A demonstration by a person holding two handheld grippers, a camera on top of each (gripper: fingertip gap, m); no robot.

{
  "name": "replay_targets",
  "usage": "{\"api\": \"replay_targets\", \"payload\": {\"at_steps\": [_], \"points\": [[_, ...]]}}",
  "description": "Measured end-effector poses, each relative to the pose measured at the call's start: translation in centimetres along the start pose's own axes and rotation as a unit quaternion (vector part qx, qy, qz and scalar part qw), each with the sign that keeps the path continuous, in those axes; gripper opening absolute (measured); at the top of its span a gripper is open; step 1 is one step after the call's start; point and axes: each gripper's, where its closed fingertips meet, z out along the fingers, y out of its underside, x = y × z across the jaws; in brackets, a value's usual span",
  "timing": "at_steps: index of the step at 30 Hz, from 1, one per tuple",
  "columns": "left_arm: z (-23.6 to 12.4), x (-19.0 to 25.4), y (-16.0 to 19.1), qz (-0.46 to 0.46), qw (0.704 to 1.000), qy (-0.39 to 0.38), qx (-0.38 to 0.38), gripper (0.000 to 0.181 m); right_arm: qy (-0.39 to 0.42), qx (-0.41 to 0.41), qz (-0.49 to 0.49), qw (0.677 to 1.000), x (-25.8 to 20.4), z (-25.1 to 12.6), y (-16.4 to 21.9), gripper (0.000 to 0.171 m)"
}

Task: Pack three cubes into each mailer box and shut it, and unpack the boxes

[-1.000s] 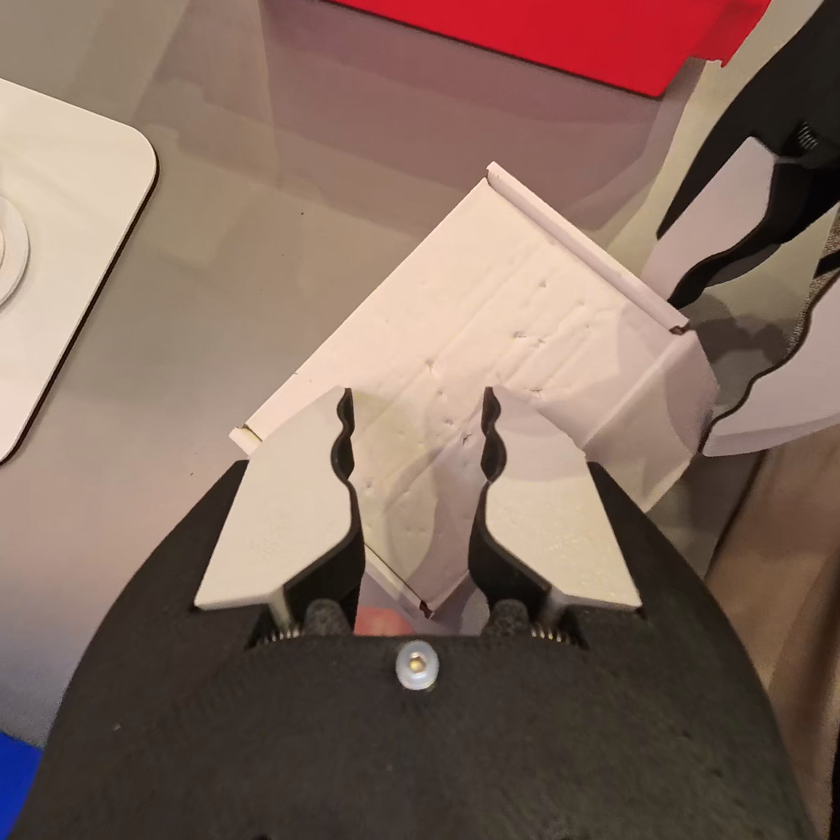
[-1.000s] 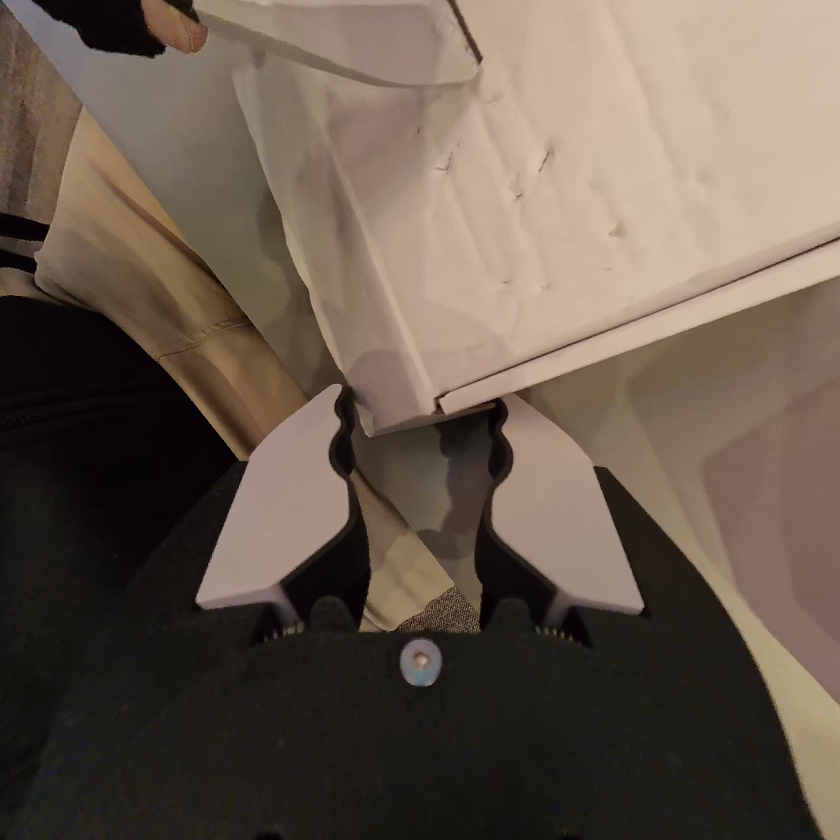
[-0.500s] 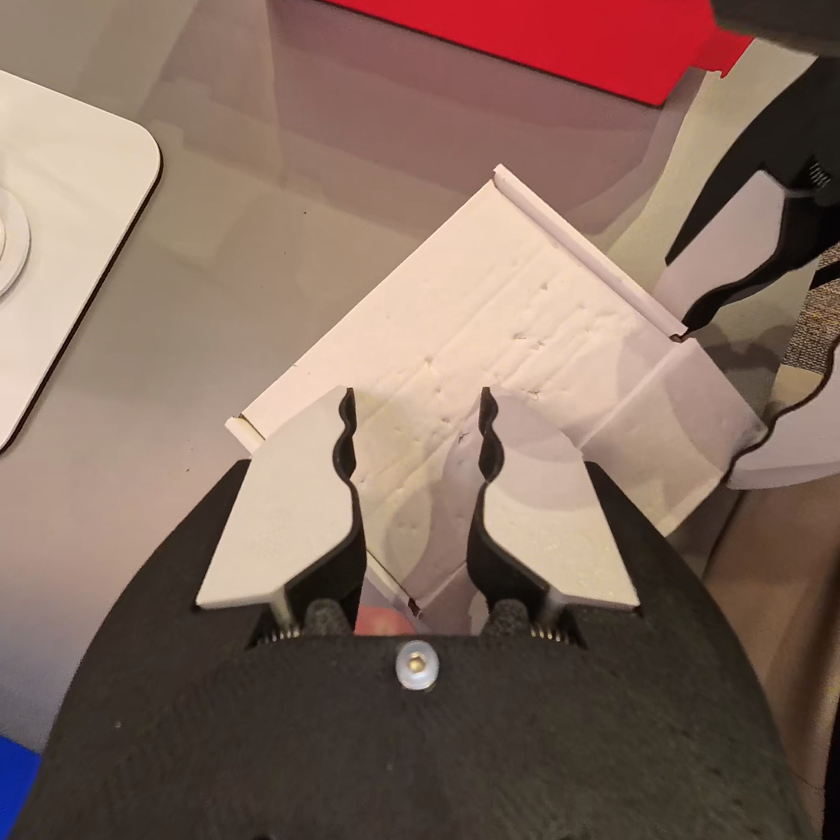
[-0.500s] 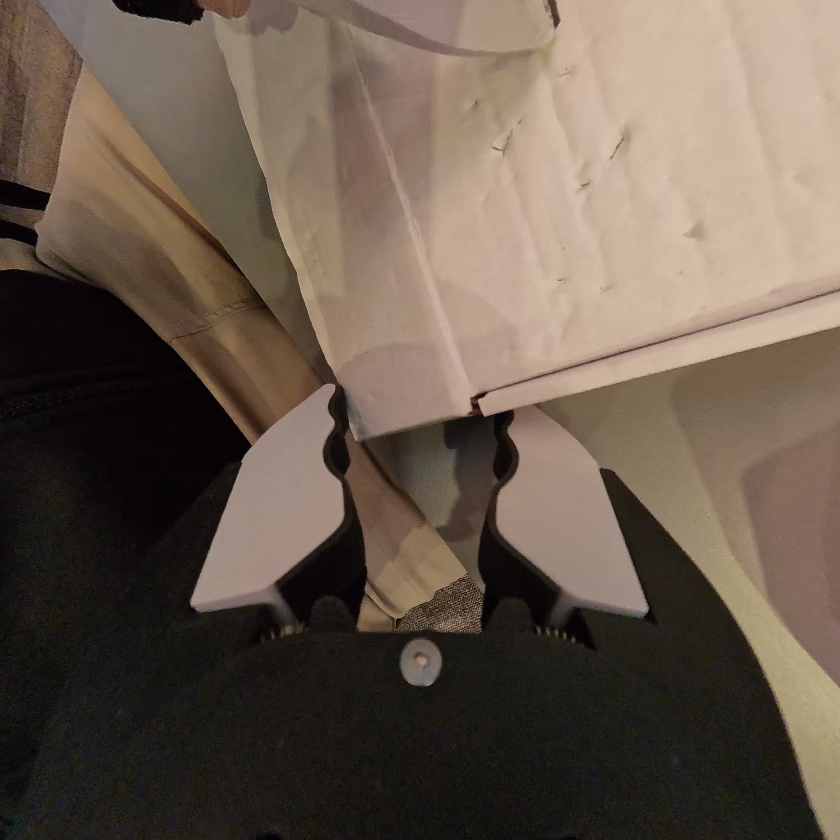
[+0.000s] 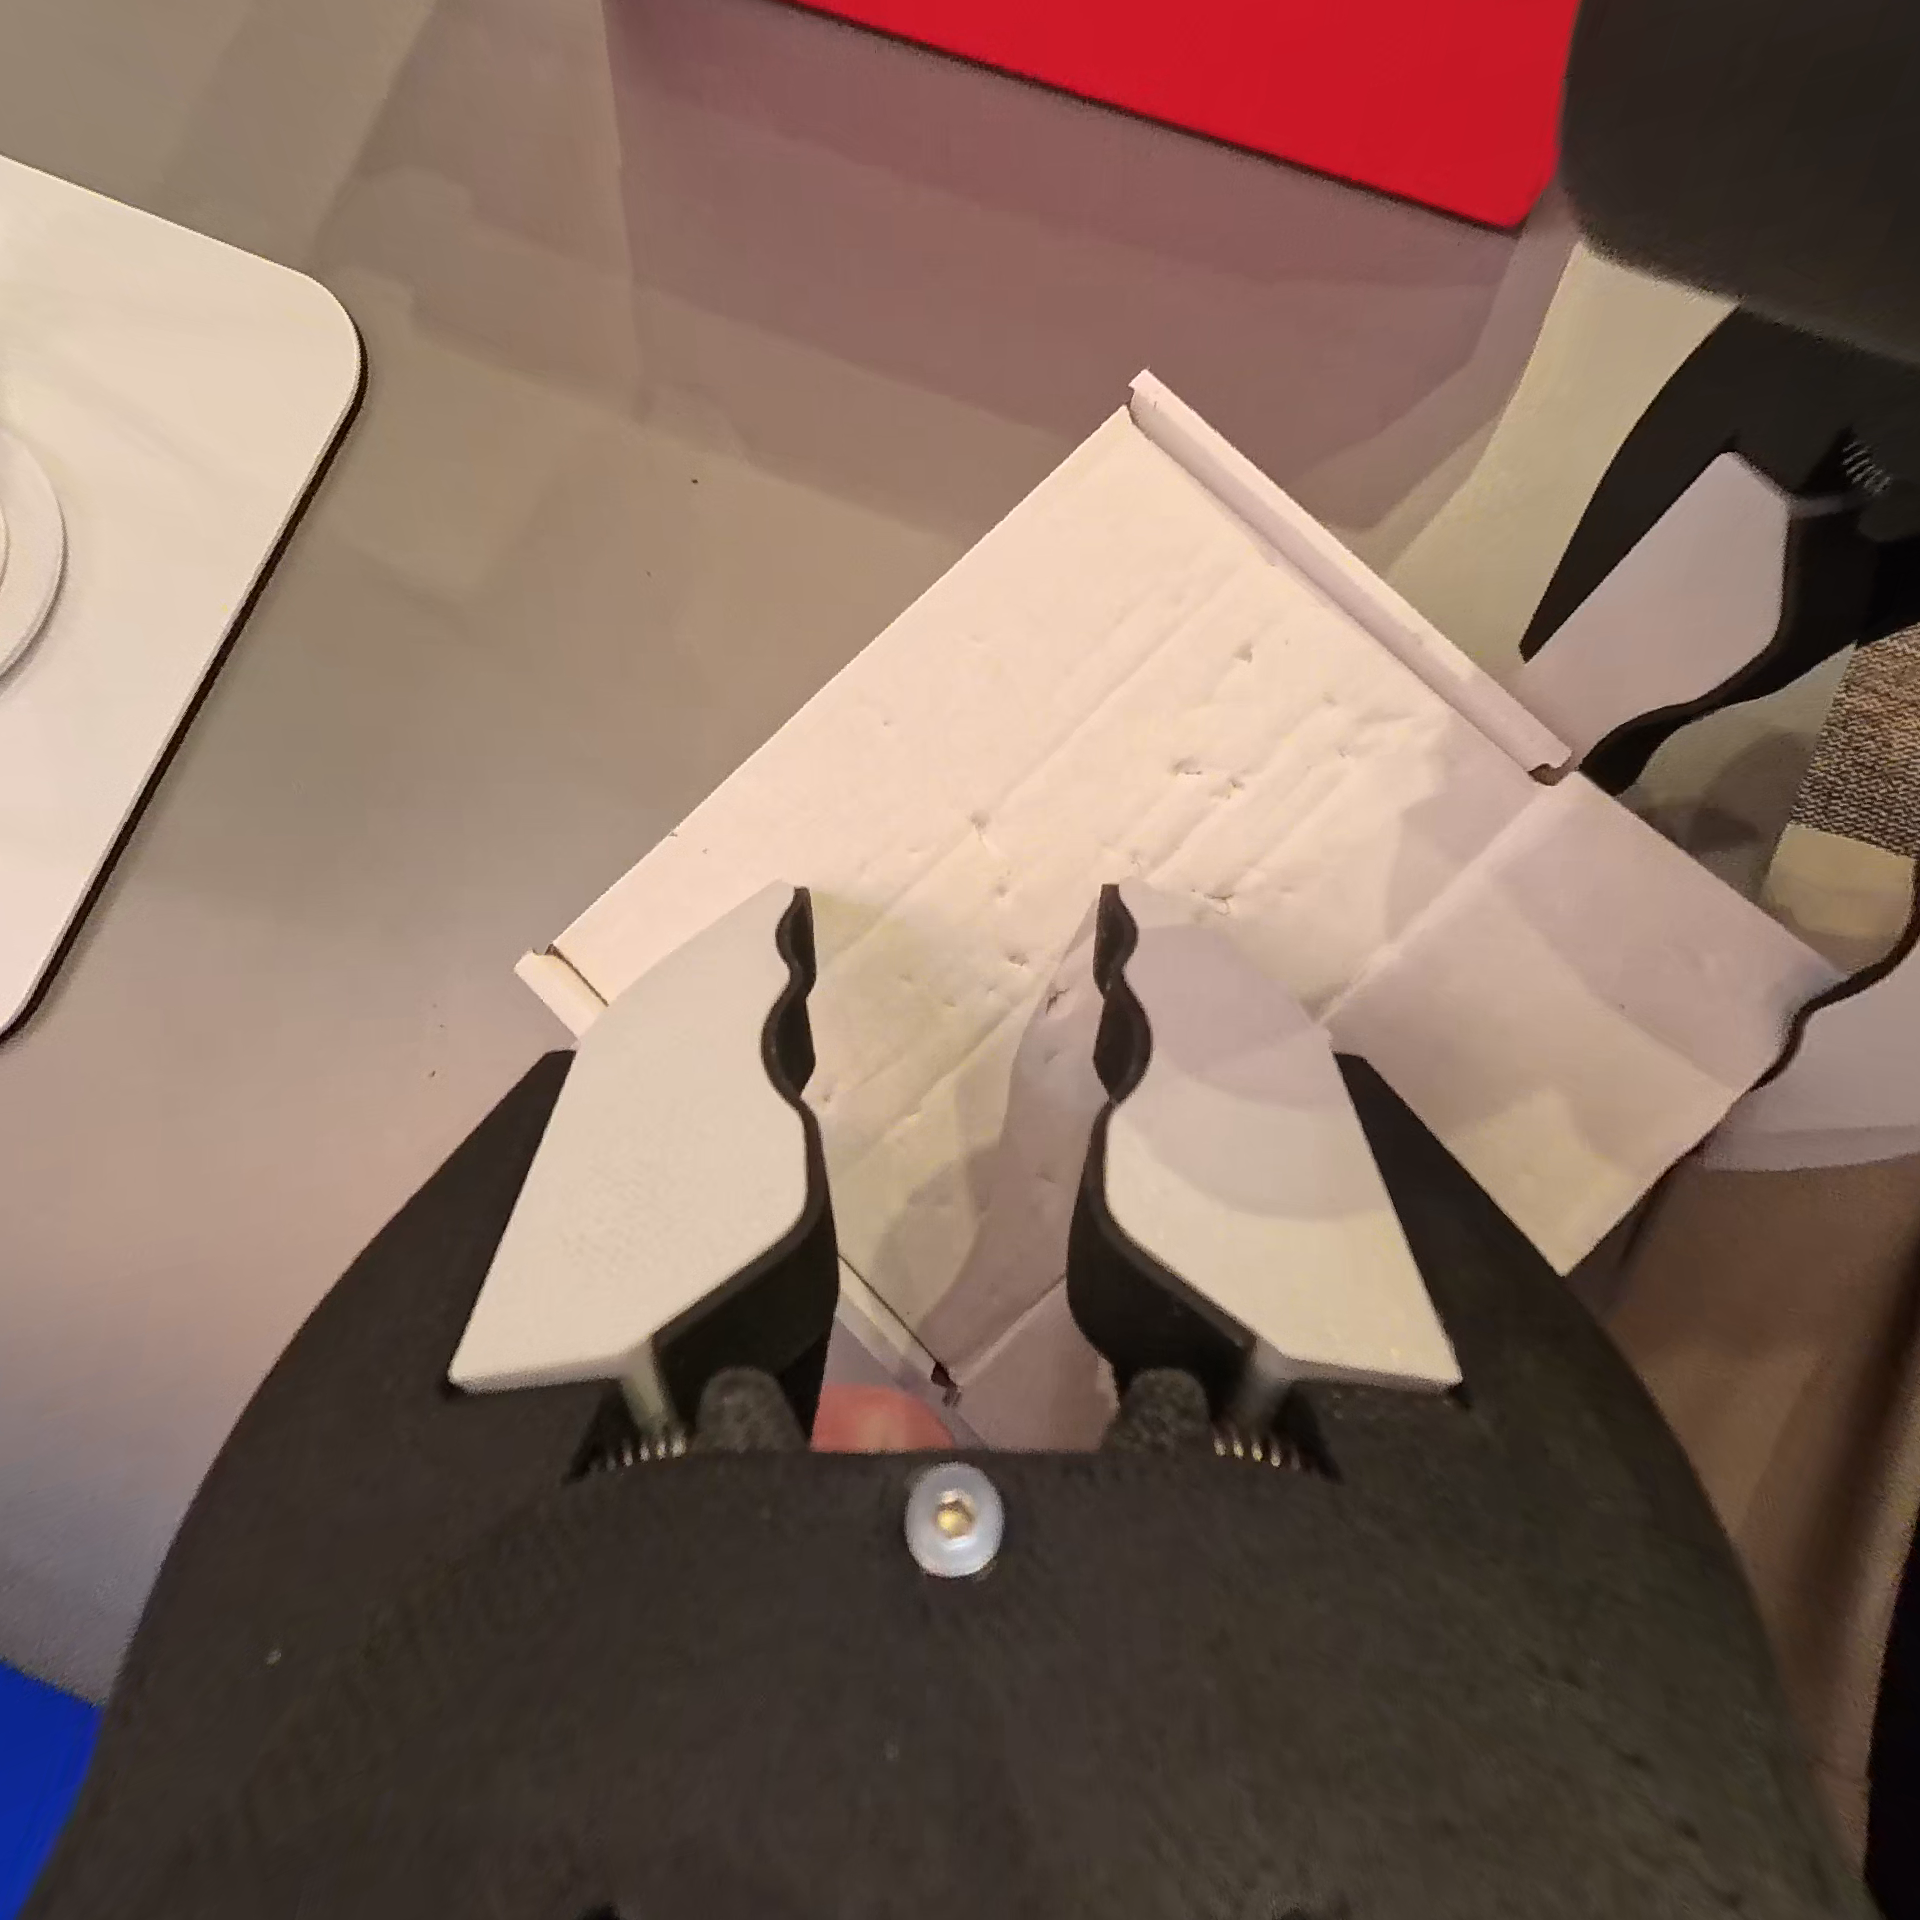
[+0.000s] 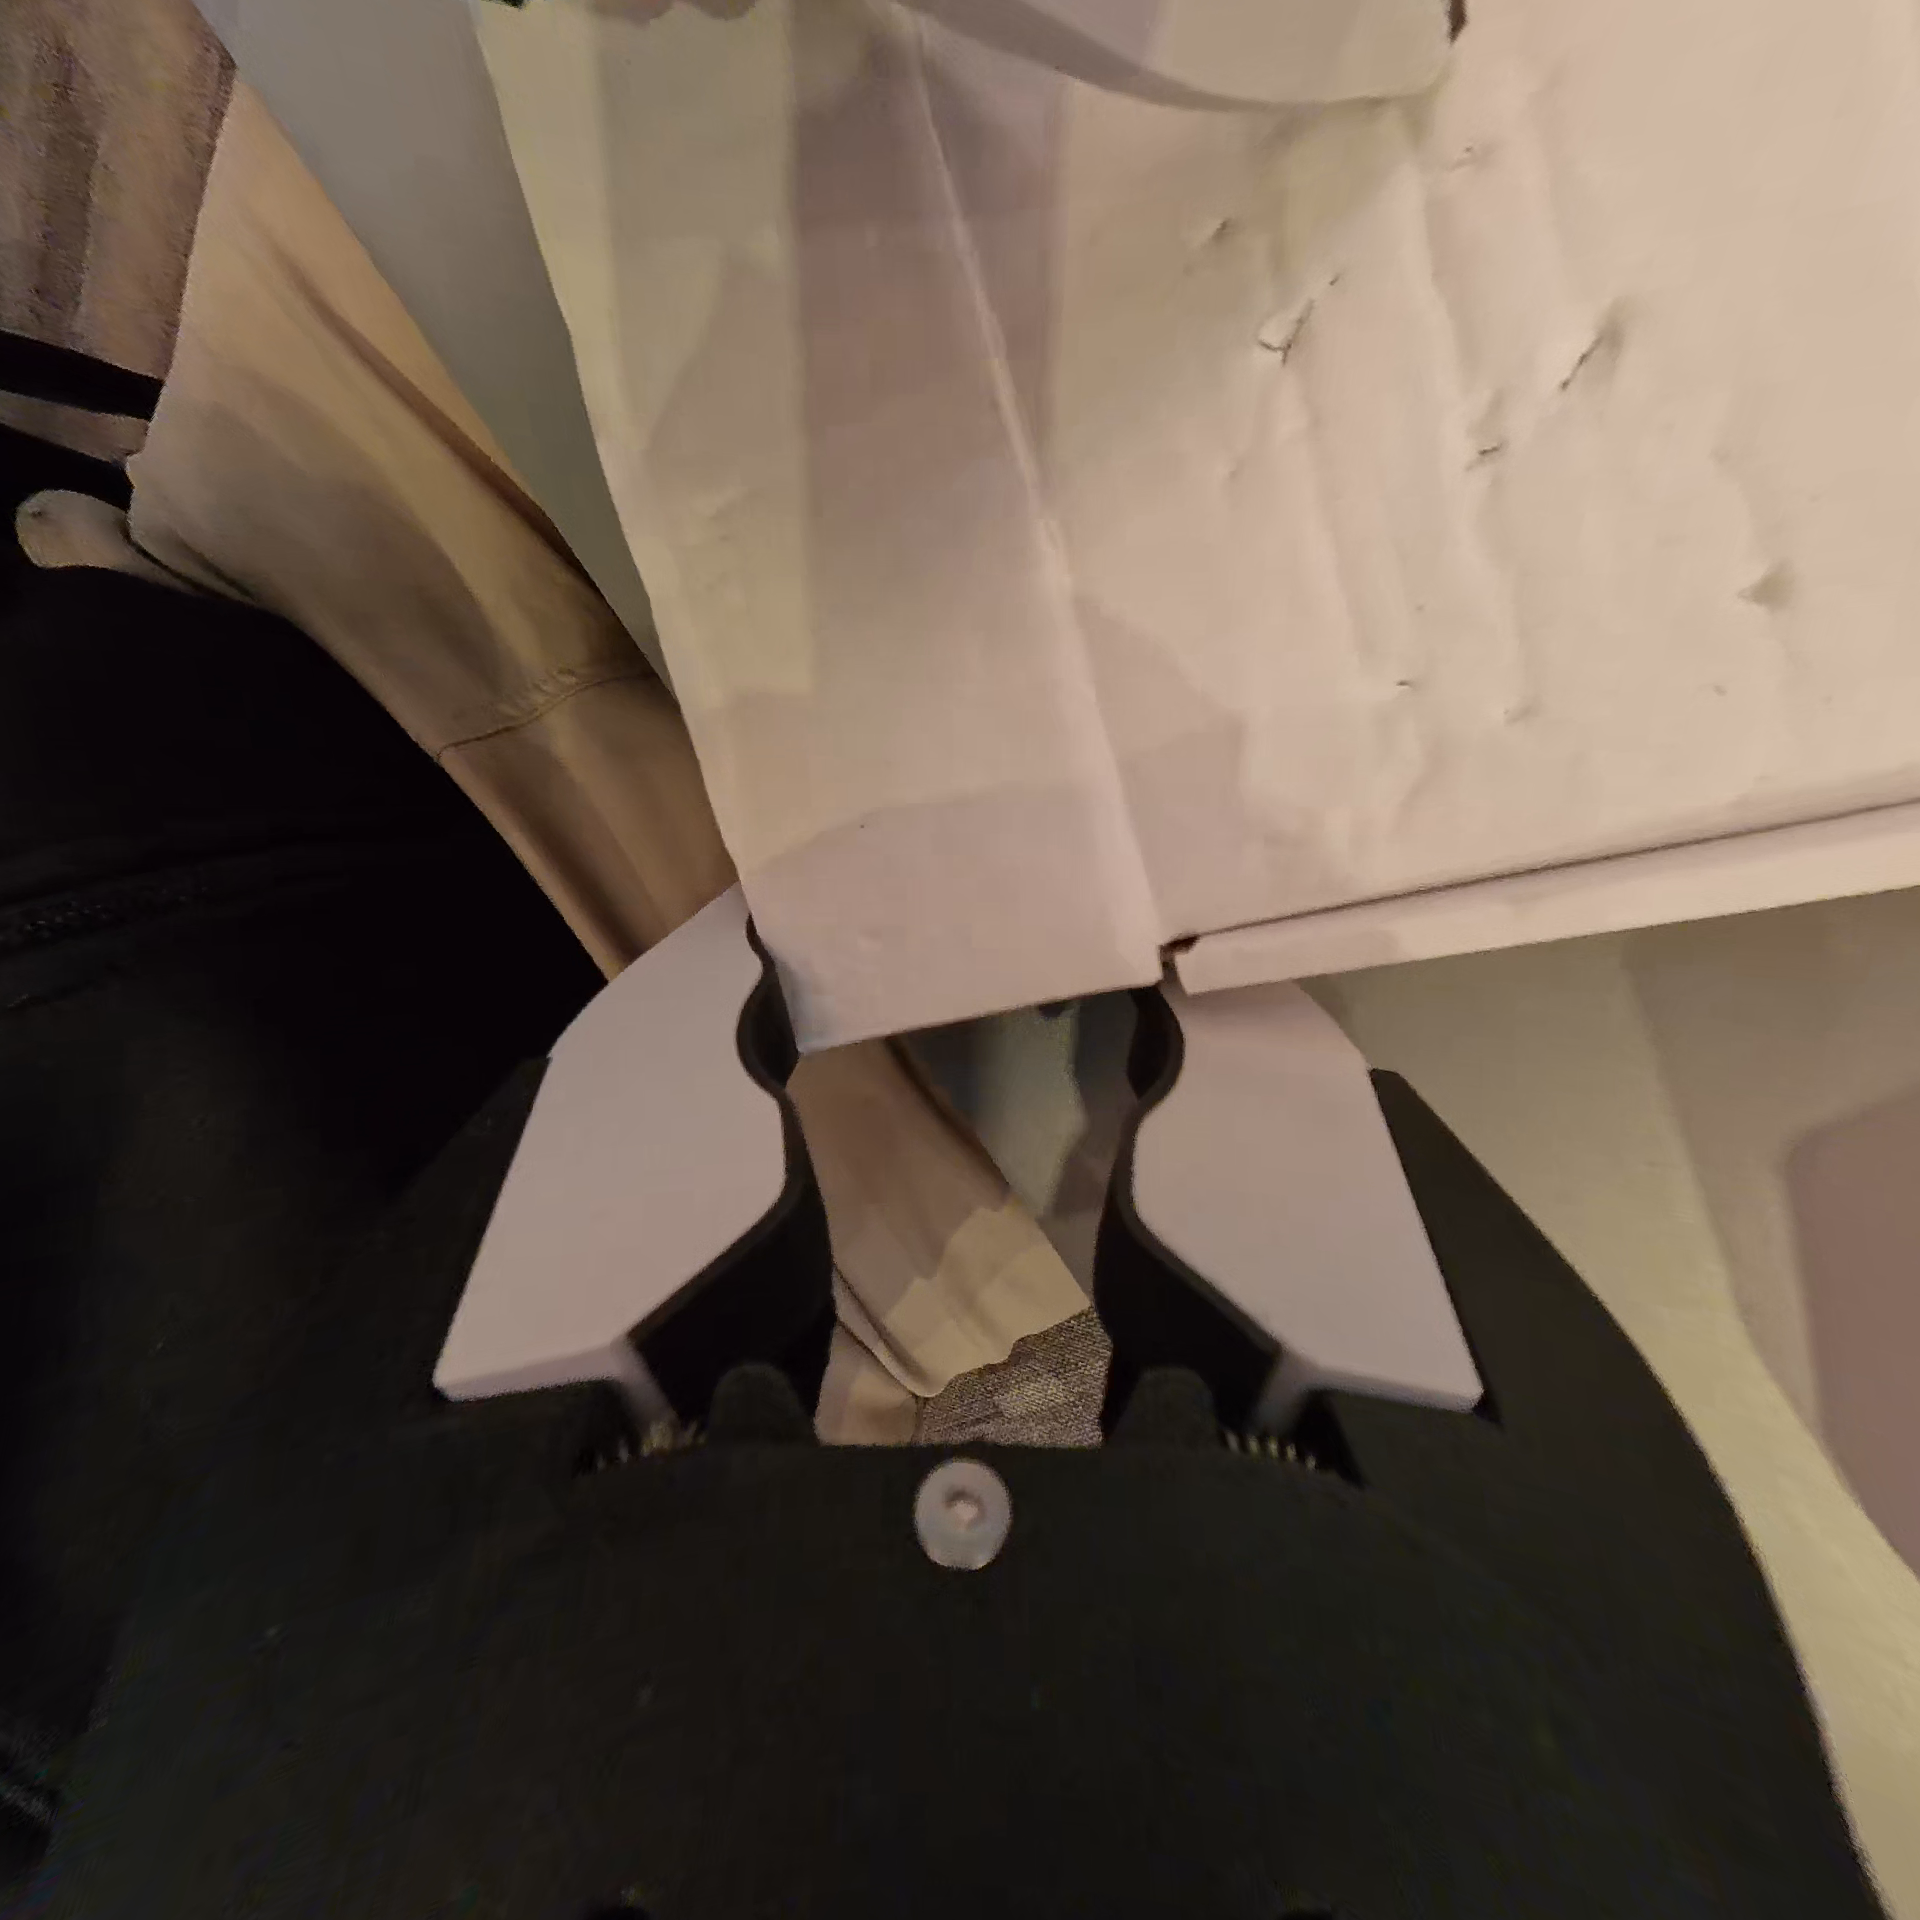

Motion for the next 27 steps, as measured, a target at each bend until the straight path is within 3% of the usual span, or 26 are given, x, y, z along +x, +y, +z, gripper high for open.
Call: {"api": "replay_targets", "payload": {"at_steps": [11, 18, 23, 27], "points": [[0.0, 0.0, 0.0, 0.001, 1.0, 0.002, -0.003, 0.052, -0.032, 0.005, 0.005, 0.999, -0.4, -0.2, 0.2, 0.063], [0.0, 0.0, 0.0, 0.0, 1.0, 0.001, -0.002, 0.052, -0.024, -0.011, -0.004, 1.0, -0.2, -0.2, 0.4, 0.064], [0.0, 0.0, 0.0, 0.001, 1.0, 0.001, -0.001, 0.052, -0.017, -0.03, -0.008, 0.999, -0.2, -1.1, 1.6, 0.075], [0.0, 0.0, 0.0, 0.0, 1.0, 0.001, -0.001, 0.052, 0.005, -0.026, 0.0, 1.0, 0.2, -2.3, 2.0, 0.071]]}}
